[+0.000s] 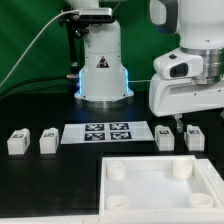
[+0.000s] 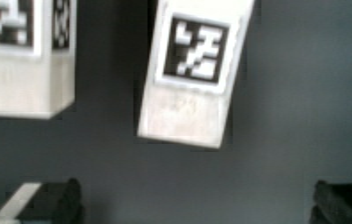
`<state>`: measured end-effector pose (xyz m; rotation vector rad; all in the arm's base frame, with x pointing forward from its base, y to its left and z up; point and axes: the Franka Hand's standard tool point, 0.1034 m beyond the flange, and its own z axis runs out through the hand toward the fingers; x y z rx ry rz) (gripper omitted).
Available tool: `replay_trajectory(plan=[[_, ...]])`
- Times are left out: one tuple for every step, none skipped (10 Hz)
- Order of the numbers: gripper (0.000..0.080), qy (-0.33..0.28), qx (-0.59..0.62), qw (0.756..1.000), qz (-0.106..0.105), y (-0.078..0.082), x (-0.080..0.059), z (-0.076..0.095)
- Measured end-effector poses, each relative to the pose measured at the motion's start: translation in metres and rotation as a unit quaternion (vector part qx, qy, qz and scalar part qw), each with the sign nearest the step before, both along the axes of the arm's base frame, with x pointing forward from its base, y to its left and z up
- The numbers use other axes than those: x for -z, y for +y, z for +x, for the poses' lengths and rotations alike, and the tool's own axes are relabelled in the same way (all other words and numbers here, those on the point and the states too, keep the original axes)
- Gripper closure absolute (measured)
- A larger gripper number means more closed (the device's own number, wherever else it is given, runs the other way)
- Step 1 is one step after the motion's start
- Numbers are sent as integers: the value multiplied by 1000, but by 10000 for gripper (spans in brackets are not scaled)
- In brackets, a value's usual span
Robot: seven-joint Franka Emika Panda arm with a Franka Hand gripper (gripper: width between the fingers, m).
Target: Assemble one leg
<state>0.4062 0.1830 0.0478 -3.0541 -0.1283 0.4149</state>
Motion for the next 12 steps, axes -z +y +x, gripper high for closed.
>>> replay_trajectory(plan=[[151,59,-2,998,-9,2,-1,3],[151,87,0,996,-12,2,2,8],[151,143,1,990,-20,-2,2,3],[151,183,-1,983,-24,-2,4,4],[151,233,-5,972,-31,-3,3,2],[151,272,-8,962,-34,-3,5,2],[151,273,-8,961,-33,-2,8,6],[151,273,-8,961,-33,-2,9,4],[151,281,5,959,-41,-1,13,-2],[151,290,7,956,-46,0,20,-10],[151,289,7,956,-46,0,26,-16],[151,288,8,956,-48,0,32,-24]])
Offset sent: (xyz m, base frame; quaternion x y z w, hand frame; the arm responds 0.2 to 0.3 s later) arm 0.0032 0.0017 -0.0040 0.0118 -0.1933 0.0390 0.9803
